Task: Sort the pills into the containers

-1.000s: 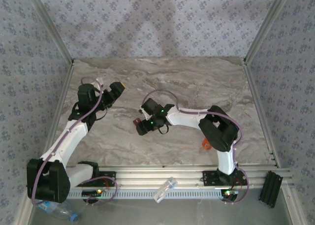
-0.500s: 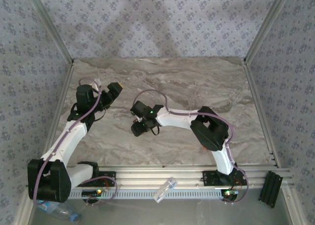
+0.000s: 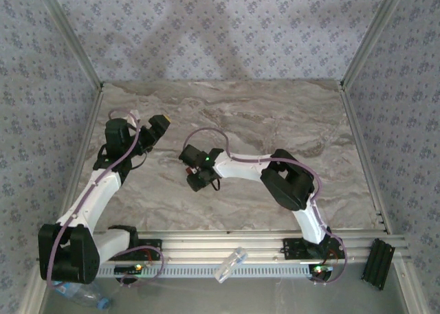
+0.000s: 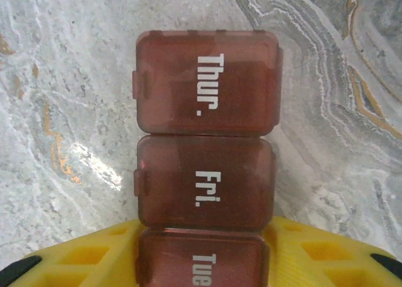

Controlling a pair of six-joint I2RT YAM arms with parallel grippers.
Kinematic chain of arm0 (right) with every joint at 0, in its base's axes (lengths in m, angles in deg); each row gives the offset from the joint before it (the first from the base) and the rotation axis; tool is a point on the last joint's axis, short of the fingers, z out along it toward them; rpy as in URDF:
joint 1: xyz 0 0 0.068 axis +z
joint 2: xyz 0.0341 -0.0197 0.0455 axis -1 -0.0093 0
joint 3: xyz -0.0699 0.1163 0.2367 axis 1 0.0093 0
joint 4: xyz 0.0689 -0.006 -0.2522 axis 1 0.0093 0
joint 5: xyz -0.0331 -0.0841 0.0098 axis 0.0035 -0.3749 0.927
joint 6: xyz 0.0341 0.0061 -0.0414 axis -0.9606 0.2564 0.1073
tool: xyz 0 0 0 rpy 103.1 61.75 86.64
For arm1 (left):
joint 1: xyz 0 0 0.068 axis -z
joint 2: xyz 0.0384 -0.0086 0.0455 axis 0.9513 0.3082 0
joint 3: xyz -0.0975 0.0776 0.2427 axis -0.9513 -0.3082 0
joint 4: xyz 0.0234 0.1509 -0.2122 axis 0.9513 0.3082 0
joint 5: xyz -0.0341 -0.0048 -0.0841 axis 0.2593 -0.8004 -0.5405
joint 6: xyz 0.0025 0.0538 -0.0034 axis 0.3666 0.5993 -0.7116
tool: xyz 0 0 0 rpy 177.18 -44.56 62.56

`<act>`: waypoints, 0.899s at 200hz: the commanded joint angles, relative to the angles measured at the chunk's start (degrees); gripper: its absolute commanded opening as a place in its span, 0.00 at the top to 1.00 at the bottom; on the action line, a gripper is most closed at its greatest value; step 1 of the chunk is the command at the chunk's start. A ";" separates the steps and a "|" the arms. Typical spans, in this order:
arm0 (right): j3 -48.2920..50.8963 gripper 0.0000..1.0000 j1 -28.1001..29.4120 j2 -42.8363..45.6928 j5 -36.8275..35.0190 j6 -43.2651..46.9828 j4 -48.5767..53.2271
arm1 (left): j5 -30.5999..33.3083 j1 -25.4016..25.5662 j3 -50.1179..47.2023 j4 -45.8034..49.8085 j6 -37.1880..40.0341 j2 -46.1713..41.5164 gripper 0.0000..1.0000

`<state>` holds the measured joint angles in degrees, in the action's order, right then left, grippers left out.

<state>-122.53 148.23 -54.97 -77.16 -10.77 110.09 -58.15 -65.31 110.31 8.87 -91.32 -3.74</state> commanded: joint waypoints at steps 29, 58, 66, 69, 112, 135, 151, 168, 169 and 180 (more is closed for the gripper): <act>2.68 0.66 -0.36 2.40 1.31 -0.53 -0.92 | -1.10 -0.41 0.16 -0.54 0.36 -0.96 0.06; 6.17 0.67 -2.17 7.47 3.28 -1.36 -3.65 | -2.68 -0.41 0.42 0.00 -0.01 -0.82 0.06; 7.42 0.67 -3.05 9.14 4.36 -1.76 -4.58 | -3.23 -0.41 0.42 0.48 -0.05 -0.86 0.06; 7.90 0.67 -3.36 9.85 4.74 -1.96 -4.98 | -3.45 -0.41 0.40 0.53 -0.16 -0.86 0.06; 15.16 0.68 -9.46 20.04 11.77 -3.53 -11.73 | -7.64 2.71 -0.32 -1.14 -4.23 0.35 0.06; 18.99 0.68 -12.69 23.92 14.61 -5.29 -14.02 | -7.90 7.43 -0.20 -3.53 -6.46 1.71 0.08; 19.80 0.68 -14.36 25.79 15.40 -5.85 -14.82 | -7.75 10.57 0.17 -5.73 -8.39 3.18 0.10; 20.41 0.68 -15.32 27.20 15.71 -6.33 -15.22 | -7.14 13.17 0.26 -8.44 -10.24 4.71 0.12; 20.38 0.68 -15.42 27.28 15.77 -6.38 -15.29 | -7.14 13.32 0.27 -8.59 -10.27 4.82 0.12; 20.48 0.68 -15.72 27.87 16.26 -6.67 -15.61 | -6.46 14.73 0.39 -9.83 -11.15 6.00 0.13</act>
<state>-102.84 133.10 -29.33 -63.50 -15.51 96.28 -64.40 -52.91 110.31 4.57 -99.06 0.50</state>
